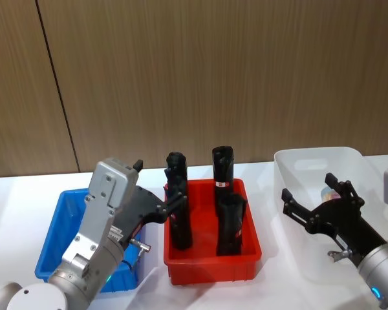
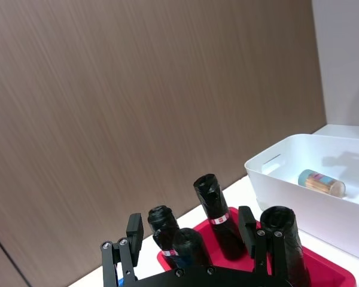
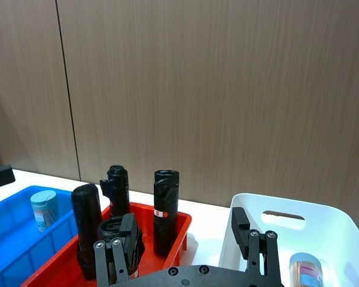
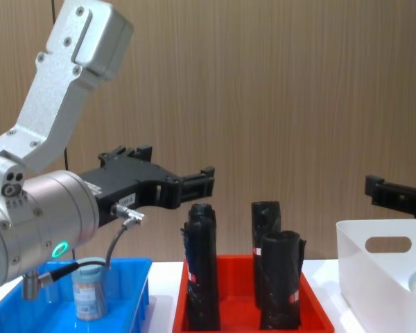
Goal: Pick the cotton swabs from the blue box and place them into the white box.
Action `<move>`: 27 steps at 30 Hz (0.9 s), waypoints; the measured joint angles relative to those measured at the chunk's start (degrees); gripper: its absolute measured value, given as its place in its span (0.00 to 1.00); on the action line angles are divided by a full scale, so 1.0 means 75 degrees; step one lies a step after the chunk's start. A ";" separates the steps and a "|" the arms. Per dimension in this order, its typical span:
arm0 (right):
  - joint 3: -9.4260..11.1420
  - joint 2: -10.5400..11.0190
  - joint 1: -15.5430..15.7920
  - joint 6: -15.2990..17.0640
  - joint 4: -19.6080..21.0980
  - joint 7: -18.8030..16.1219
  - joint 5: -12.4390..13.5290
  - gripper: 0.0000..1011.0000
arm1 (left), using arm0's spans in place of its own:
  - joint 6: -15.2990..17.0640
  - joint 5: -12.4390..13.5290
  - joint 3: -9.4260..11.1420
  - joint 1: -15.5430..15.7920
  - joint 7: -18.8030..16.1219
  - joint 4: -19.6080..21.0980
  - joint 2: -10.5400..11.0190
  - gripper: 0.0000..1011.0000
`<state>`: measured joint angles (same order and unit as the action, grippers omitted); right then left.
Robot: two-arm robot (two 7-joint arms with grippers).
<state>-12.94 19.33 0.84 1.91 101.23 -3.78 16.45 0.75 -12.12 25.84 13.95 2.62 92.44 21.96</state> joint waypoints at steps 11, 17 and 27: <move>0.0000 0.0000 -0.0001 0.0005 -0.0001 -0.0005 0.0002 0.99 | 0.0011 0.0091 0.0029 -0.0053 -0.0261 0.0103 -0.0013 0.99; 0.0005 0.0002 0.0000 0.0023 -0.0001 -0.0061 0.0026 0.99 | 0.0011 0.0091 0.0029 -0.0053 -0.0266 0.0103 -0.0011 0.99; 0.0054 0.0068 -0.0047 0.0386 0.0016 -0.0496 0.0287 0.99 | 0.0008 0.0090 0.0025 -0.0048 -0.0267 0.0103 -0.0009 0.99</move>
<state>-12.54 19.84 0.49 4.81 101.35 -7.50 18.60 0.82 -11.45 26.03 13.59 0.62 93.21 21.89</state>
